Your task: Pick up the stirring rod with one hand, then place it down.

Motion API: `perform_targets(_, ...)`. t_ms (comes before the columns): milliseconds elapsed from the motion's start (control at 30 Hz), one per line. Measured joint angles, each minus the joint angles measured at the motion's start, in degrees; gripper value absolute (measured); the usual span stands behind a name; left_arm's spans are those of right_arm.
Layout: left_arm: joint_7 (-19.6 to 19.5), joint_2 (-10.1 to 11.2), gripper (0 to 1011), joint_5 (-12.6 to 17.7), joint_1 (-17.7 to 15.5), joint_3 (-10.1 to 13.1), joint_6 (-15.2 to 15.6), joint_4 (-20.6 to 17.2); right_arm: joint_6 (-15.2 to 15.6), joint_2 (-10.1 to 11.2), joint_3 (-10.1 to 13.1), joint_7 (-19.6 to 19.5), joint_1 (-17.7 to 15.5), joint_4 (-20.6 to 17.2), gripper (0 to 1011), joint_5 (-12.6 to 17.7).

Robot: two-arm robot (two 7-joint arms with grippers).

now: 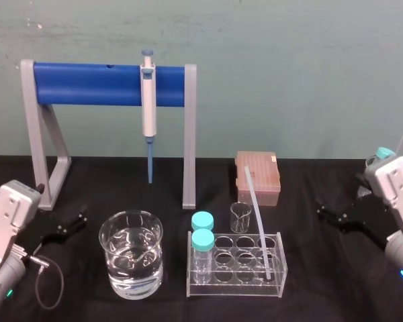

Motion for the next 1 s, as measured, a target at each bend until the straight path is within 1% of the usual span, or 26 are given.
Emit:
perform_targets(100, 0.00, 0.00, 1005, 0.00, 0.00, 0.00, 0.00, 0.00, 2.12, 0.15, 1.08, -0.22, -0.77, -2.60, 1004, 0.61)
perform_targets(133, 0.00, 0.00, 1005, 0.00, 0.00, 0.00, 0.00, 0.00, 3.31, 0.16, 1.62, -0.26, -1.22, -4.03, 1004, 1.03)
perform_targets(200, 0.00, 0.00, 1005, 0.00, 0.00, 0.00, 0.00, 0.00, 4.25, 0.03, 2.01, -0.23, -1.52, -5.22, 1004, 1.40)
perform_targets(233, 0.00, 0.00, 1005, 0.00, 0.00, 0.00, 0.00, 0.00, 5.32, -0.36, 2.34, -0.09, -1.77, -6.55, 1004, 1.89)
perform_targets(300, 0.00, 0.00, 1005, 0.00, 0.00, 0.00, 0.00, 0.00, 6.55, -0.97, 2.49, 0.34, -1.86, -7.67, 1004, 2.39)
perform_targets(400, 0.00, 0.00, 1005, 0.00, 0.00, 0.00, 0.00, 0.00, 7.78, -1.81, 2.49, 1.09, -1.77, -8.47, 1004, 2.94)
perform_targets(433, 0.00, 0.00, 1005, 0.00, 0.00, 0.00, 0.00, 0.00, 8.47, -2.37, 2.42, 1.64, -1.64, -8.83, 1004, 3.29)
perform_targets(633, 0.00, 0.00, 1005, 0.00, 0.00, 0.00, 0.00, 0.00, 11.06, -4.77, 2.17, 3.51, -0.77, -9.14, 1004, 4.94)
perform_targets(667, 0.00, 0.00, 1005, 0.00, 0.00, 0.00, 0.00, 0.00, 11.76, -5.50, 2.16, 4.12, -0.46, -9.11, 1004, 5.60)
perform_targets(733, 0.00, 0.00, 1005, 0.00, 0.00, 0.00, 0.00, 0.00, 12.56, -6.31, 2.13, 5.01, -0.05, -8.91, 1004, 6.43)
perform_targets(833, 0.00, 0.00, 1005, 0.00, 0.00, 0.00, 0.00, 0.00, 14.72, -8.14, 2.13, 7.23, 1.16, -7.98, 1004, 8.53)
perform_targets(867, 0.00, 0.00, 1005, 0.00, 0.00, 0.00, 0.00, 0.00, 14.72, -8.14, 2.13, 7.23, 1.16, -7.98, 1004, 8.53)
perform_targets(900, 0.00, 0.00, 1005, 0.00, 0.00, 0.00, 0.00, 0.00, 15.70, -8.78, 2.14, 8.05, 1.72, -7.49, 1004, 9.20)
perform_targets(1000, 0.00, 0.00, 1005, 0.00, 0.00, 0.00, 0.00, 0.00, 17.03, -9.52, 1.96, 9.01, 2.64, -6.75, 1004, 9.70)
